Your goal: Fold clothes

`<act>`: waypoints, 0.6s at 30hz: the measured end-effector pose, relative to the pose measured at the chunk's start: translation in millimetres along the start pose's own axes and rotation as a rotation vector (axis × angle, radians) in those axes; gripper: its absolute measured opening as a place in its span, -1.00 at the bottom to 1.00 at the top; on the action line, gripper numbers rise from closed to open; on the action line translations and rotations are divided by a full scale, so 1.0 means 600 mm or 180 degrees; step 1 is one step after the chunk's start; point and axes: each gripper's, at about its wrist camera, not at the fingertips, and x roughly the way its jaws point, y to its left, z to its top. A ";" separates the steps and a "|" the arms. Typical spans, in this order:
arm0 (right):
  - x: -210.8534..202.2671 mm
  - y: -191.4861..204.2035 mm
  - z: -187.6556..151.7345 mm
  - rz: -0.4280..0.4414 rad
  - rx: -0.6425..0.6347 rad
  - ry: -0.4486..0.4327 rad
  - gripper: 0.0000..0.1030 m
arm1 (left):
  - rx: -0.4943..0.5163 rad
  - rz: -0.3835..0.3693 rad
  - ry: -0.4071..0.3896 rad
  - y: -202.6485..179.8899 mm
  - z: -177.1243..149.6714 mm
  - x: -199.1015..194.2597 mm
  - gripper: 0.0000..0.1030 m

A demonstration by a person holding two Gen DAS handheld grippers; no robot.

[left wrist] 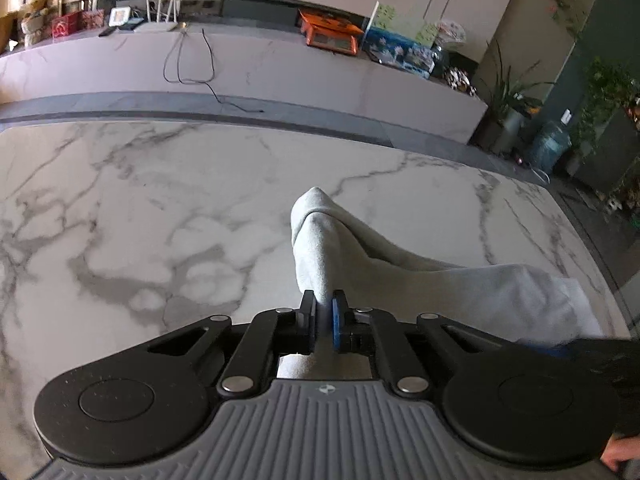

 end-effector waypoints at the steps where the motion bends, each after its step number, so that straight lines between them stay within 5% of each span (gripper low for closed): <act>1: 0.008 0.005 -0.005 -0.0020 -0.0046 0.0101 -0.79 | 0.0013 -0.0025 0.0022 -0.007 0.008 -0.005 -0.88; 11: -0.064 -0.037 -0.004 0.0036 -0.0090 -0.0035 -0.79 | 0.0169 -0.0409 0.0108 -0.127 0.059 -0.033 -0.88; 18: -0.137 -0.148 -0.025 -0.0242 0.0088 -0.0019 -0.79 | 0.0251 -0.0586 0.0227 -0.238 0.079 -0.006 -0.88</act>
